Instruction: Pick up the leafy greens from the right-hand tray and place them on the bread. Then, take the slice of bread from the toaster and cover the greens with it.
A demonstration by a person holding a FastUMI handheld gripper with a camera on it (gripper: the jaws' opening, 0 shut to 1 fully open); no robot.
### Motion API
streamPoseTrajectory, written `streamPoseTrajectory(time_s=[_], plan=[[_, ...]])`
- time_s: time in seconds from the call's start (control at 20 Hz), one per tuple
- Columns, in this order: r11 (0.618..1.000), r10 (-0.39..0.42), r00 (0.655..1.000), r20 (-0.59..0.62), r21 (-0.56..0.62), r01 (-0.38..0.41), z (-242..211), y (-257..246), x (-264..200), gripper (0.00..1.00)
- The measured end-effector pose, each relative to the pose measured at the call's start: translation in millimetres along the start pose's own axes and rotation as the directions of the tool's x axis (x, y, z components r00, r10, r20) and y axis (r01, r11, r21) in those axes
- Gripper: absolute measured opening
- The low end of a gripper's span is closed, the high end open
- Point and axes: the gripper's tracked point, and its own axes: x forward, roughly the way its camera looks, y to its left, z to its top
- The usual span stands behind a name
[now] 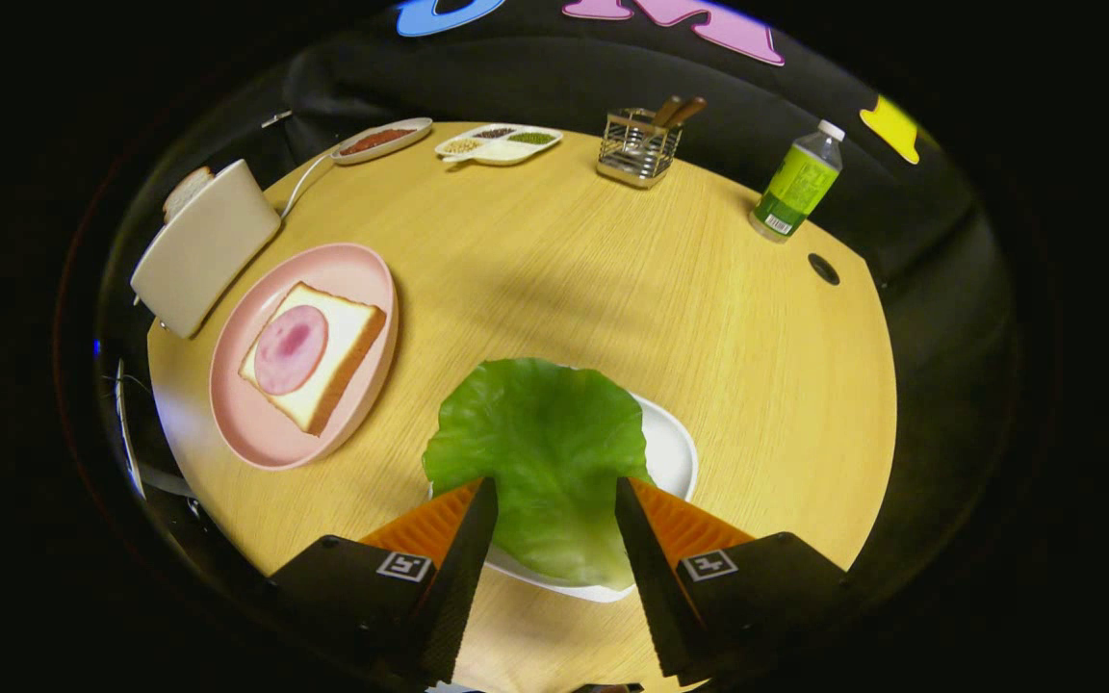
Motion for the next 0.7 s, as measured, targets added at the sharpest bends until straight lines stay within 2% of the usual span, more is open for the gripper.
streamPoseTrajectory(time_s=[0.15,0.4,0.45,0.6,0.65,0.7], plan=[[0.999,0.032,0.999,-0.039,0.001,-0.032,-4.5,3.0,8.2,0.76],[0.999,0.041,0.999,-0.029,0.008,-0.040,-2.8,4.1,10.8,0.73],[0.999,0.041,0.999,-0.029,0.002,-0.041,-1.6,4.6,11.1,0.65],[0.999,0.053,0.998,-0.025,-0.008,-0.053,-2.3,6.5,9.8,0.27],[0.998,0.058,0.998,-0.024,0.000,-0.058,-2.4,6.8,9.3,0.09],[0.998,0.060,0.998,-0.025,0.005,-0.060,-2.2,7.1,6.9,0.08]])
